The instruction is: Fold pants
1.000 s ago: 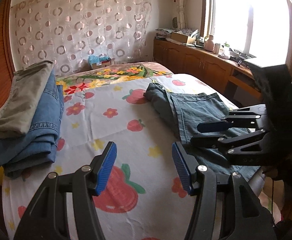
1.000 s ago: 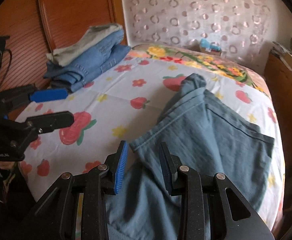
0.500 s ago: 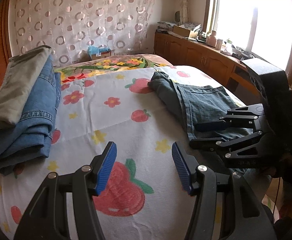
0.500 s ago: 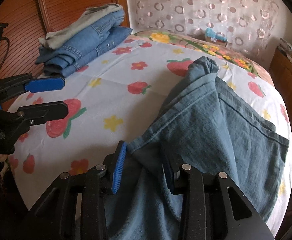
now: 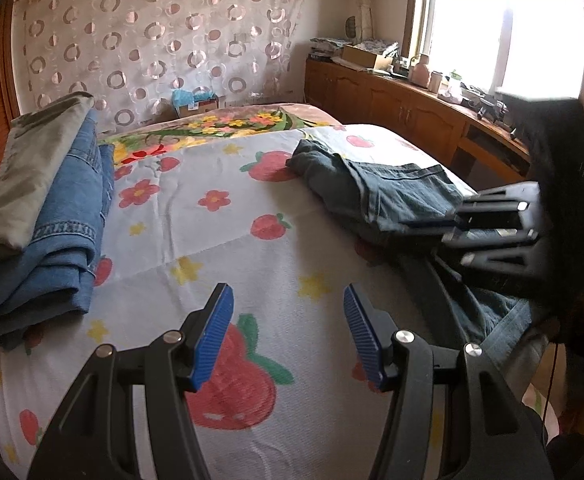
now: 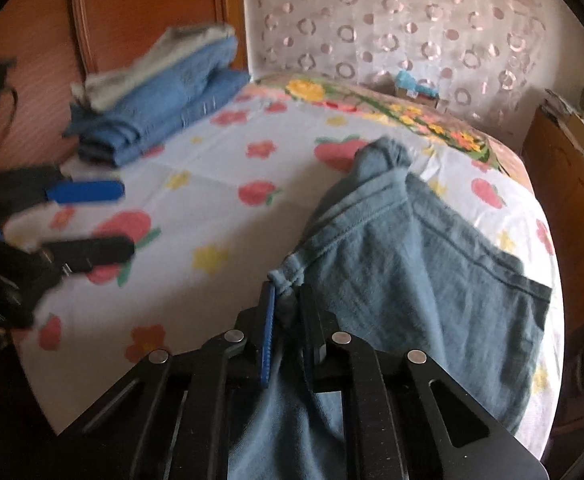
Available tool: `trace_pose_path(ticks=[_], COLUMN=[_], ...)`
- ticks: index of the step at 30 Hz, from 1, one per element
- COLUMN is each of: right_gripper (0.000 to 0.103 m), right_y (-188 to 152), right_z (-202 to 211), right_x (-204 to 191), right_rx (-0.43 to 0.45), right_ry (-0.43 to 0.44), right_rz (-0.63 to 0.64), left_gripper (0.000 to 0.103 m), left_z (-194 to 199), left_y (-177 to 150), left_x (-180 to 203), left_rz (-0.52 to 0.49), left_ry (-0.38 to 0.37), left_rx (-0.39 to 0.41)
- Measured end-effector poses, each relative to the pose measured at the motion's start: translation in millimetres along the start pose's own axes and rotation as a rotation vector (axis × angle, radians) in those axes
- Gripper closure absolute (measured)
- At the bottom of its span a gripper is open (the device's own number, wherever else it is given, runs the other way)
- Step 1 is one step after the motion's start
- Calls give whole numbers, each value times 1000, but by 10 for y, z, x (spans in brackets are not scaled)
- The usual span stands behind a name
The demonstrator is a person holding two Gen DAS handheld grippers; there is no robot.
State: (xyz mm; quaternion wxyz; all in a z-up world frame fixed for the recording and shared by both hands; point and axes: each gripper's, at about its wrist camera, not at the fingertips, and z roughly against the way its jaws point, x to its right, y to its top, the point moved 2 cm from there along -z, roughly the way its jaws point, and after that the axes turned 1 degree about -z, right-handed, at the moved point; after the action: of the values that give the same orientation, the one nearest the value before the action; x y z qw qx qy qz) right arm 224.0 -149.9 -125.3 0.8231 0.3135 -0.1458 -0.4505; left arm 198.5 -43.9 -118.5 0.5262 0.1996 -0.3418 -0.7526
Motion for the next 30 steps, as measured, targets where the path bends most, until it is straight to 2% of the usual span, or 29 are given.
trace_pose_path(ticks=[7, 18, 30], right_gripper=[95, 97, 97], right_y=[81, 91, 2], right_z=[191, 383, 439], right_x=[251, 707, 1496], right_rx=[44, 84, 50], right_ry=[18, -62, -179], right_rz=[-80, -114, -183], left_gripper=[46, 46, 46], left_z=[-76, -272, -585], left_y=[71, 229, 247], left_x=[141, 392, 574], left_rz=[-31, -74, -95], left_ry=[-13, -42, -62], left_rx=[-7, -22, -78])
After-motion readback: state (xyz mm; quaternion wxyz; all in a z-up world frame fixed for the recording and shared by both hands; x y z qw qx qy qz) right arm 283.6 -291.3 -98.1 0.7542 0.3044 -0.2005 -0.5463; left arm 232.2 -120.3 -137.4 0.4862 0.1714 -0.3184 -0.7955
